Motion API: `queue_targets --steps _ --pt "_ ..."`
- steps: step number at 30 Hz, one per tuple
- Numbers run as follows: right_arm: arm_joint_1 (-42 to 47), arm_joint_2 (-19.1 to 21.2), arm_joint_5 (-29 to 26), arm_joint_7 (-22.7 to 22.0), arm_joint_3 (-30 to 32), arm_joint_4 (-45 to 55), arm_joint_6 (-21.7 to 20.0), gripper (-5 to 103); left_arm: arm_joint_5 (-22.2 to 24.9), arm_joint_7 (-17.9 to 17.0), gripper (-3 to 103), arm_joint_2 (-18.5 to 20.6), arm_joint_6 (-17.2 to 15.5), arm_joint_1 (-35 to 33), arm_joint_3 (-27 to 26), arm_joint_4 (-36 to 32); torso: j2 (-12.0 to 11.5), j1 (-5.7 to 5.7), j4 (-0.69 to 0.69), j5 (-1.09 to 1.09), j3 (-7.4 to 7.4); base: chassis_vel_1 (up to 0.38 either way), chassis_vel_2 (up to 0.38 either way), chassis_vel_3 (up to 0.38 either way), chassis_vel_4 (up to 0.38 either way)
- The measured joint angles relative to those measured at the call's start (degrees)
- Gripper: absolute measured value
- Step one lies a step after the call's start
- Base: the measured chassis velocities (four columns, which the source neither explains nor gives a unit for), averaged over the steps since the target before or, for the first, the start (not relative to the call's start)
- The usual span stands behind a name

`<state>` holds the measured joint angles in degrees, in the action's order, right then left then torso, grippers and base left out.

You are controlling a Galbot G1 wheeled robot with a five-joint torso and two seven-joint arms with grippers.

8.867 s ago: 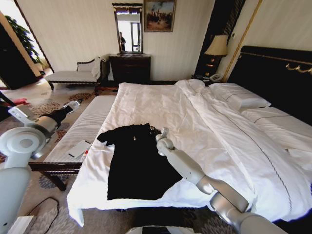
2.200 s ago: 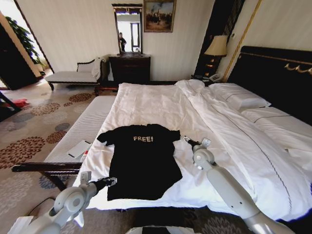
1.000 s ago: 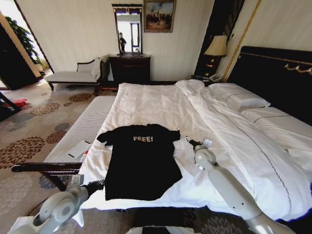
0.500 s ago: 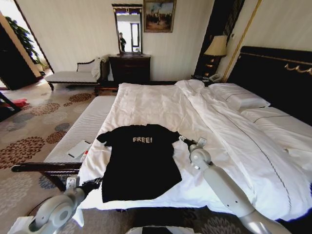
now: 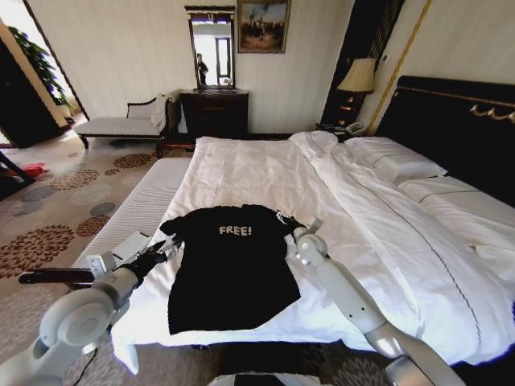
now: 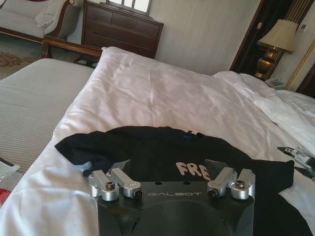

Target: Fold the clothes on the bed.

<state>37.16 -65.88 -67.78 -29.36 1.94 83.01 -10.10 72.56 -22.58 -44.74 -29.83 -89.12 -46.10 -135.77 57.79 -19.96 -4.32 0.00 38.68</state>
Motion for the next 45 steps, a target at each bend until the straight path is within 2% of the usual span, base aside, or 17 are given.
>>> queue_targets --steps 1,3,15,16,18,21,23,24,27,29,33,35,36,38,42,45 --pt "-0.44 -0.16 0.02 -0.18 -0.08 -0.65 -0.20 100 0.00 -0.08 88 -0.15 -0.03 -0.01 0.10 -0.05 0.00 0.00 0.01 0.00 0.00 0.000 0.000 0.000 0.000" --pt "-1.18 -0.33 0.02 -0.72 -0.22 -1.79 -0.58 100 0.00 -0.25 98 -0.37 -0.10 0.18 0.28 -0.06 0.00 0.01 0.03 -0.01 0.00 0.000 0.000 0.000 0.000" --pt "-4.45 0.33 -1.00 -5.14 -2.42 -4.84 -6.14 100 0.85 -0.61 100 -1.73 0.15 2.99 -0.13 0.28 0.00 0.01 0.01 0.00 0.00 0.000 0.000 0.000 0.000" --pt "-4.76 0.35 -1.48 -5.45 -2.69 -5.02 -6.66 103 1.11 -0.69 100 -1.96 0.19 3.47 -0.26 0.18 0.00 0.00 0.01 0.00 0.00 0.000 0.000 0.000 0.000" --pt "-5.23 0.33 -2.59 -5.79 -3.16 -5.25 -7.22 94 1.70 -0.94 100 -2.14 0.20 4.09 -0.46 -0.03 0.00 0.01 0.01 0.00 0.00 0.000 0.000 0.000 0.000" --pt "-5.67 0.32 -3.54 -5.97 -3.49 -5.35 -7.68 89 1.94 -1.12 100 -2.11 0.20 4.29 -0.72 -0.06 0.00 0.00 0.01 0.00 0.00 0.000 0.000 0.000 0.000" --pt "-5.90 0.41 -4.06 -5.99 -3.73 -5.35 -7.95 78 1.98 -1.19 100 -1.94 0.22 4.29 -1.03 0.17 0.00 0.01 0.01 0.00 0.00 0.000 0.000 0.000 0.000" --pt "-5.90 0.41 -4.06 -5.99 -3.73 -5.35 -7.95 78 1.98 -1.19 100 -1.94 0.22 4.29 -1.03 0.17 0.00 0.01 0.01 0.00 0.00 0.000 0.000 0.000 0.000" --pt "-6.01 0.80 -4.27 -5.90 -4.03 -5.35 -8.08 62 1.97 -1.28 100 -1.90 0.29 4.28 -1.17 0.67 0.00 0.01 0.01 -0.01 0.00 0.000 0.000 0.000 0.000" --pt "-6.07 0.82 -4.27 -5.83 -4.06 -5.37 -8.08 62 1.94 -1.29 100 -1.95 0.30 4.28 -1.16 0.76 0.00 0.01 0.00 0.00 -0.01 0.000 0.000 0.000 0.000" --pt "-6.82 0.30 -4.28 -5.51 -3.88 -6.43 -7.93 40 1.76 -1.35 100 -2.18 0.30 4.24 -0.80 1.07 0.00 0.00 0.01 0.00 -0.01 0.000 0.000 0.000 0.000" --pt "-7.15 0.12 -4.28 -5.46 -3.76 -6.84 -7.89 40 1.70 -1.36 100 -2.23 0.30 4.23 -0.74 1.14 0.00 0.01 0.01 0.00 -0.01 0.000 0.000 0.000 0.000" --pt "-7.43 0.06 -4.28 -5.39 -3.71 -7.14 -7.85 30 1.64 -1.41 100 -2.33 0.30 4.22 -0.70 1.24 0.00 0.01 0.02 -0.01 -0.01 0.000 0.000 0.000 0.000" --pt "-7.58 0.06 -4.27 -5.25 -3.71 -7.29 -7.82 30 1.61 -1.45 100 -2.38 0.30 4.21 -0.70 1.30 0.00 0.01 0.02 -0.01 -0.01 0.000 0.000 0.000 0.000" --pt "-7.85 0.37 -3.47 -2.44 -4.00 -7.46 -6.42 8 1.45 -1.59 100 -2.54 0.30 4.19 -0.69 1.99 0.00 0.01 0.00 0.00 -0.01 0.000 0.000 0.000 0.000" --pt "-7.96 0.34 -2.96 -0.73 -3.82 -7.45 -5.07 3 1.32 -1.63 100 -2.62 0.30 4.22 -0.69 2.30 0.00 0.00 0.01 0.00 -0.01 0.000 0.000 0.000 0.000"
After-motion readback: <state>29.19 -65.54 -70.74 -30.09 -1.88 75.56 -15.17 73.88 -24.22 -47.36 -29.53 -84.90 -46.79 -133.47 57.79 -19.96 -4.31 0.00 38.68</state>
